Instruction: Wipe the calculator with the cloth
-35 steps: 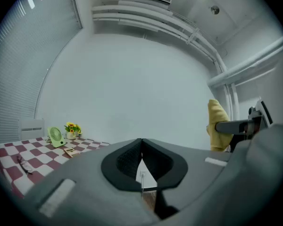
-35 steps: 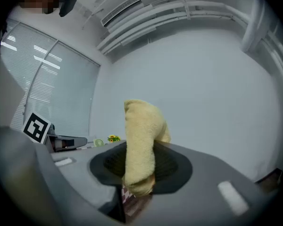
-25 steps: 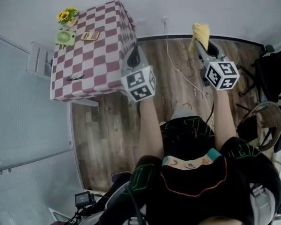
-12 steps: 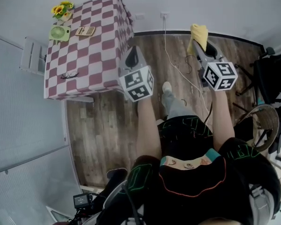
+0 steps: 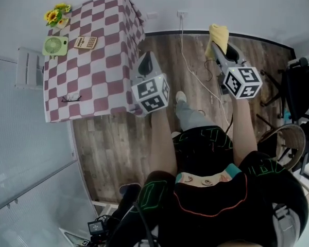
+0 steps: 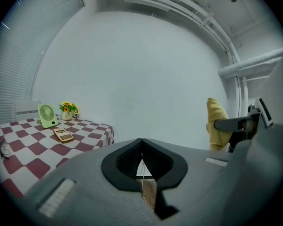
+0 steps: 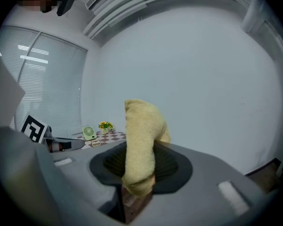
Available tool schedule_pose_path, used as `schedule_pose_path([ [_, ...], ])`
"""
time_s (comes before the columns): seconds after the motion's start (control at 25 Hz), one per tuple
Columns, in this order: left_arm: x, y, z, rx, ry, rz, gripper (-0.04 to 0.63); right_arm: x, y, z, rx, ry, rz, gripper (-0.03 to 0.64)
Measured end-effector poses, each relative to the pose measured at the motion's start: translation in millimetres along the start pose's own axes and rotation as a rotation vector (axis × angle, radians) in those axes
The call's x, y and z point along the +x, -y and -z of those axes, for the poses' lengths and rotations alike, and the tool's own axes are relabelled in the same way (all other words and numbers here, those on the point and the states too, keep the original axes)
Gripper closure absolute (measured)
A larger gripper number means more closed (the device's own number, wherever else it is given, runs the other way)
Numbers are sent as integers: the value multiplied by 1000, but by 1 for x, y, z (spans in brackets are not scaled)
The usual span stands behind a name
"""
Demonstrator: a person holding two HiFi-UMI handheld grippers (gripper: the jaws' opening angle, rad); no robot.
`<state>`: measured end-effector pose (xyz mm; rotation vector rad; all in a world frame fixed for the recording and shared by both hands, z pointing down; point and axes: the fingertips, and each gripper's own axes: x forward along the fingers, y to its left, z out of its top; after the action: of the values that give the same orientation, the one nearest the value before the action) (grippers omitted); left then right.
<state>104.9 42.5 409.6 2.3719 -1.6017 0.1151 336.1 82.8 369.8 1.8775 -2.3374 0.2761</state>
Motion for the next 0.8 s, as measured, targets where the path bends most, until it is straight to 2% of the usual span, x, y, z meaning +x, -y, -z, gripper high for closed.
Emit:
schedule_pose_path([
  [0.16,47,-1,0,12,-47,-8,584,40,26,1,30,-24,-2,495],
  [0.4,117,6,-25,58,-63,-5,584,105,75,-13,85,-16,-5,495],
  [0.6,154,-8,-56,65,-24,-57,584,162,88,-44,77,11,-70,495],
  [0.8,165,-42,-79,60,18,-146,584,215,69,-67,54,33,-171,495],
])
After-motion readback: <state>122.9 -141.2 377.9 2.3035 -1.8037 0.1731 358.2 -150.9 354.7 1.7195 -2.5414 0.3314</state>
